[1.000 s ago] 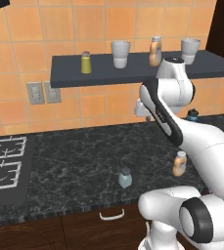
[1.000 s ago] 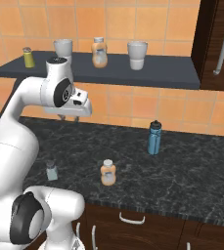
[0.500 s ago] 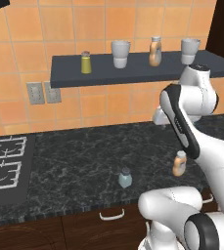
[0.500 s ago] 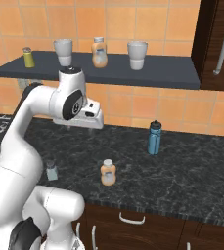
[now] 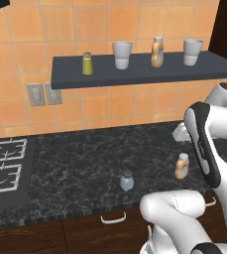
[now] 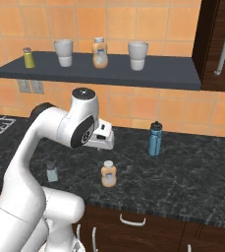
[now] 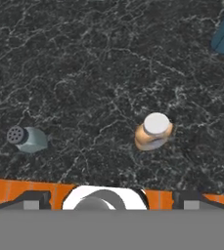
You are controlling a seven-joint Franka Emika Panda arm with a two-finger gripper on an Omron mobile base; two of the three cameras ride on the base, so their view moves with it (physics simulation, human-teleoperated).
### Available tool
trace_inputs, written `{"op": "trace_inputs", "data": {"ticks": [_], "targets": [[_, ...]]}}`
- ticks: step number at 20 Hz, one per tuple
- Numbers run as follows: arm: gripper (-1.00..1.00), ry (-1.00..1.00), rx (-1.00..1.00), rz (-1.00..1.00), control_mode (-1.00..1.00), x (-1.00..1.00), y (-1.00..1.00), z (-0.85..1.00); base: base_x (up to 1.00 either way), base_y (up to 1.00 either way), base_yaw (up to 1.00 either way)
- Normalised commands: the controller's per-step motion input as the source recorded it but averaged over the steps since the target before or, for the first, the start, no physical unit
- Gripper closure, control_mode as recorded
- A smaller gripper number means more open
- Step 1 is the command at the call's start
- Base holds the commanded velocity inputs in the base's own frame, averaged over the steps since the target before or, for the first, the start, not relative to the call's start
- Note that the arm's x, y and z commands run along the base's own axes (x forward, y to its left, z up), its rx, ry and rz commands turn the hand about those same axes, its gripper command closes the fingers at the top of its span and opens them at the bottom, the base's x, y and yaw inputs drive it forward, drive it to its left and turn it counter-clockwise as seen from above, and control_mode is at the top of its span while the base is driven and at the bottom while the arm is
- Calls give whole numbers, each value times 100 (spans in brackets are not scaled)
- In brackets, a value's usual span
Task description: Put the shaker and condiment bottle from the counter next to their counterparts in the cabinet.
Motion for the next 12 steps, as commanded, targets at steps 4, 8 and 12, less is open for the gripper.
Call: {"op": "trace_inputs", "data": {"ticks": [4,8,12], "targets": [[-100,0,2,0,-100,-26,-32,-19,0,0,0],[-100,0,2,0,-100,-34,-11,-47,0,0,0],[-100,1,2,0,-100,-44,-2,-96,0,0,0]]}}
